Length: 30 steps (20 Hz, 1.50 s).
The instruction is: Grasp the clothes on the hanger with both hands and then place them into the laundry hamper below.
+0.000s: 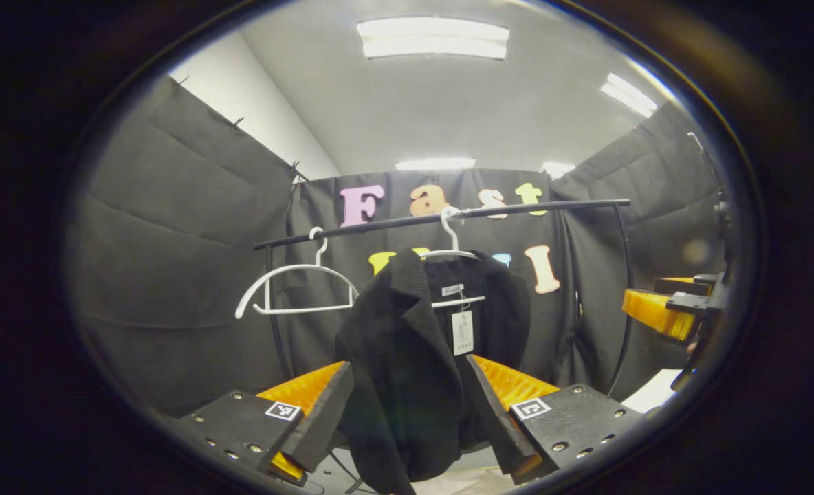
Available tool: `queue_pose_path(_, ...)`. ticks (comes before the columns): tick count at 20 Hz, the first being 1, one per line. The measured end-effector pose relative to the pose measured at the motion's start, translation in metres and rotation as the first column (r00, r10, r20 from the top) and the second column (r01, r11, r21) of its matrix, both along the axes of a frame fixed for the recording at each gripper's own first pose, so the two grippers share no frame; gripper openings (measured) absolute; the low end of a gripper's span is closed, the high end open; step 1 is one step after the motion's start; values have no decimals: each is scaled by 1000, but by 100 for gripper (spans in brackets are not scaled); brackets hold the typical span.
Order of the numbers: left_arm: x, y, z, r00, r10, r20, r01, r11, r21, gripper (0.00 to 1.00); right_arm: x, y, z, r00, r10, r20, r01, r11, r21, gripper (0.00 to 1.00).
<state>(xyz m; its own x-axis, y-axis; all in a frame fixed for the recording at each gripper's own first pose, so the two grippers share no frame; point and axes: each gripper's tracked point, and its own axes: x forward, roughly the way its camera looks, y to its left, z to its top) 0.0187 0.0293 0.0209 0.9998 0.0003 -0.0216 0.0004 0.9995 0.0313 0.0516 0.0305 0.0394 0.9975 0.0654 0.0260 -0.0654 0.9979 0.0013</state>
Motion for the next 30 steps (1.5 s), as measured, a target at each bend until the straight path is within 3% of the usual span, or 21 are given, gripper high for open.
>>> queue_pose_path(6,45,-24,-7,999,51,-13,-51,999,0,94,59,11,-2,993,118,-6,-117,991,66,97)
queue_pose_path(11,86,-46,-3,997,76,3,-76,997,11,94,110,19,-3,979,204,-13,-203,977,65,97)
queue_pose_path(14,107,-53,-8,996,94,0,-94,995,17,94,134,32,-6,963,270,-18,-268,960,81,97)
queue_pose_path(19,133,-37,-23,982,190,-23,-189,982,26,94,161,69,-9,926,377,-5,-375,923,90,97)
queue_pose_path(21,142,-26,-30,974,227,-29,-226,974,32,96,174,82,-11,916,401,6,-401,913,80,92)
queue_pose_path(22,147,-21,-33,969,245,-31,-244,969,33,96,181,88,-14,913,408,6,-407,911,70,97)
queue_pose_path(29,173,-4,-42,948,317,-40,-314,947,63,94,220,109,-36,907,419,-43,-417,907,49,98)
queue_pose_path(30,176,-4,-43,946,322,-40,-319,945,67,94,223,110,-37,906,421,-48,-419,906,55,93)
